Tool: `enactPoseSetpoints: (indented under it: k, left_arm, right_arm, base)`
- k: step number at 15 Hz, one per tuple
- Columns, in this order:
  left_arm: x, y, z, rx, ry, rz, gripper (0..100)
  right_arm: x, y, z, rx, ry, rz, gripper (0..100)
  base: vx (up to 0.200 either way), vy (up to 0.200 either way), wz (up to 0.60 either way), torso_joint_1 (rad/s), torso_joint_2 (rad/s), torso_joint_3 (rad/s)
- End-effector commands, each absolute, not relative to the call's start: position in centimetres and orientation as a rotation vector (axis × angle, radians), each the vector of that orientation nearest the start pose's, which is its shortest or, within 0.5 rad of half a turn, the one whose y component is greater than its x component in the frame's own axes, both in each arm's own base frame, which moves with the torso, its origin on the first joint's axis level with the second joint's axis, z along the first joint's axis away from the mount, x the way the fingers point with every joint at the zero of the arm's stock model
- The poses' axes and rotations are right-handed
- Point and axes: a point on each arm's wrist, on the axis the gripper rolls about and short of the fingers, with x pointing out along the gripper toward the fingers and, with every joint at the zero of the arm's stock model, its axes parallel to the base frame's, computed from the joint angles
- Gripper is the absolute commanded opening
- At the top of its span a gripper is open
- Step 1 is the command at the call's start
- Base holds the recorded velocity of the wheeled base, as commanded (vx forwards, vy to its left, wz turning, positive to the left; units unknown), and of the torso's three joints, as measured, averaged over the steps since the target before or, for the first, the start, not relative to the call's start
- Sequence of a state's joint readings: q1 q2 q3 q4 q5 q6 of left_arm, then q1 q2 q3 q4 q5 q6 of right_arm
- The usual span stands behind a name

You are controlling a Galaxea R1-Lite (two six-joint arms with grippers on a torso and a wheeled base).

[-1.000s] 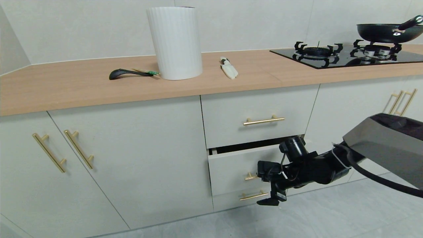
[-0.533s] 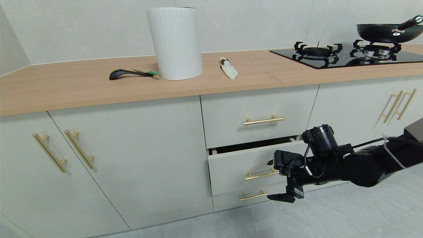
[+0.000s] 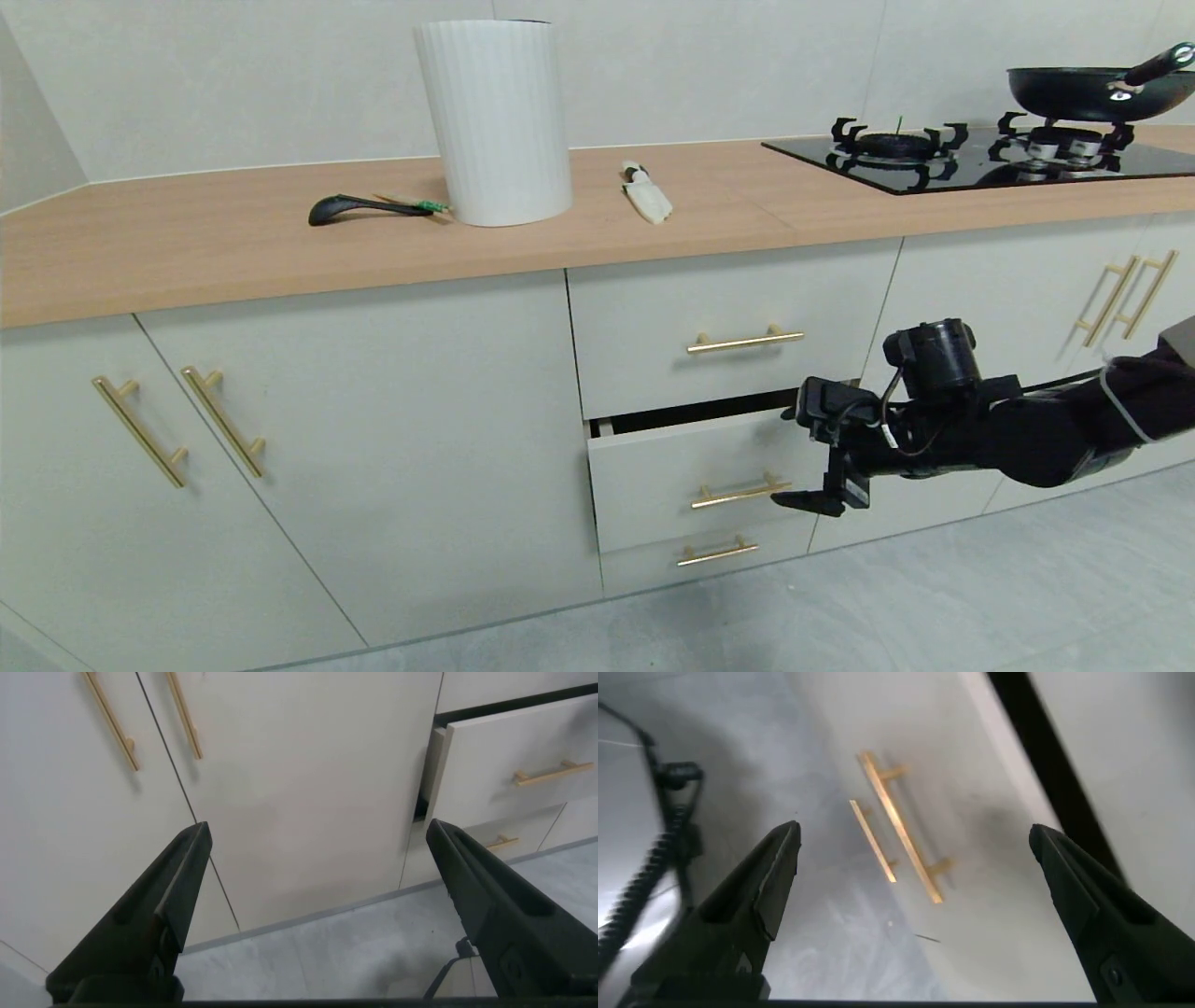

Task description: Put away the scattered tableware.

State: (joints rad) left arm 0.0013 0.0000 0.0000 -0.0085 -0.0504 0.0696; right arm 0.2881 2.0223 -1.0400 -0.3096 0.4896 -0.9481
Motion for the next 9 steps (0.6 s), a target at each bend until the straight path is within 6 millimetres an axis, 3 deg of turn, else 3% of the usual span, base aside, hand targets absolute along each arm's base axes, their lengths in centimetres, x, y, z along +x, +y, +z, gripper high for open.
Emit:
enactPoseSetpoints:
  k: [1,5,9]
  left_arm:
    - [-2.3,-0.1,7.6,0.069,-0.011,-0.049,100]
    - [-2.3,-0.1,7.6,0.069,-0.009,-0.049,100]
    - [-2.3,-0.1,7.6,0.069,-0.008,-0.049,100]
  right_arm:
    - [37.0,11.7,8.4,-0.787,0.308,1.014,100]
    - [39.4,12.5,6.9,-0.788,0.305,1.017,100]
    - [39.6,12.6,6.4,-0.783,0.311,1.035,100]
  base:
    - [0.000,0.000,0.00,0.000,0.00,0.000]
    - [0.000,0.000,0.00,0.000,0.00,0.000]
    - [0.000,0.000,0.00,0.000,0.00,0.000]
